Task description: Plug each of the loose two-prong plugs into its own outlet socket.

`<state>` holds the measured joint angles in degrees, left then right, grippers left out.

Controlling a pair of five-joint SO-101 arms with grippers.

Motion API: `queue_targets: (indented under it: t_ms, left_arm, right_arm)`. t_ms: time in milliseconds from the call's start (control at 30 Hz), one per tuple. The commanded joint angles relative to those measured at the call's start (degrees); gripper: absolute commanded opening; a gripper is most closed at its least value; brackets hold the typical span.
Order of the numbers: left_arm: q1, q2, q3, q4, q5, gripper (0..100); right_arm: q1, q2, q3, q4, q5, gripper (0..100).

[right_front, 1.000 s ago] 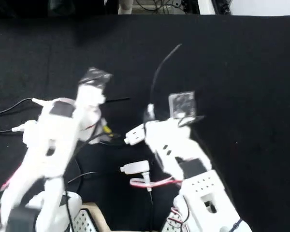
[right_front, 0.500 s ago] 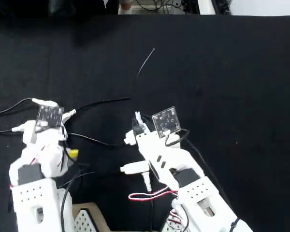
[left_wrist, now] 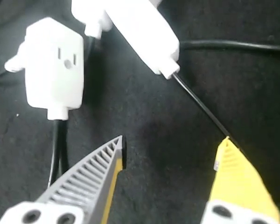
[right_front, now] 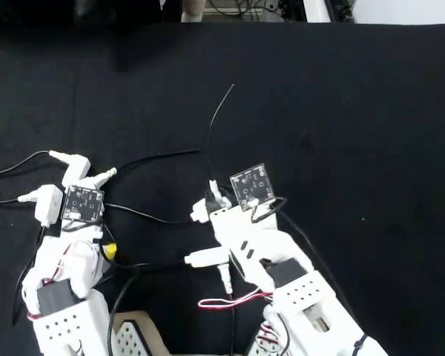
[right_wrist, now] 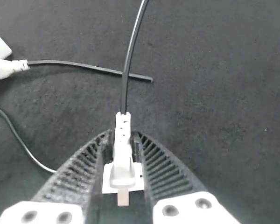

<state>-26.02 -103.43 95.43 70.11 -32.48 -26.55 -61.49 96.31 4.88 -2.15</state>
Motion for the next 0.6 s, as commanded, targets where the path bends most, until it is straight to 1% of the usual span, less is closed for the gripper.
queue_targets:
  t_ms: [0,100,333,367,467,533,567]
  left_arm:
    - [-0.48,-0.88,-0.48,1.23,-0.62,31]
    - [-0.48,-0.79,-0.57,1.23,-0.62,31]
    - [-0.48,-0.79,-0.57,1.23,-0.62,31]
    - [-0.48,-0.79,-0.57,1.23,-0.62,31]
    - [-0.48,-0.79,-0.57,1.23,-0.62,31]
    - [-0.48,-0.79,-0.57,1.23,-0.62,31]
    - [-0.48,-0.79,-0.57,1.23,-0.62,31]
  right_arm:
    - [-0.26,0.04,-0.04,-1.05,0.0,1.1]
    - [-0.09,0.04,-0.04,-3.34,0.0,1.1]
    - [4.04,0.04,-0.31,-4.75,-2.9,1.1]
    - [4.57,0.13,-1.01,-4.4,-3.08,1.1]
    - [5.36,2.95,-5.76,-0.62,-7.82,1.1]
    - [5.36,8.13,-10.86,2.9,-10.11,1.1]
    - [5.36,11.56,-13.23,3.08,-10.73,1.1]
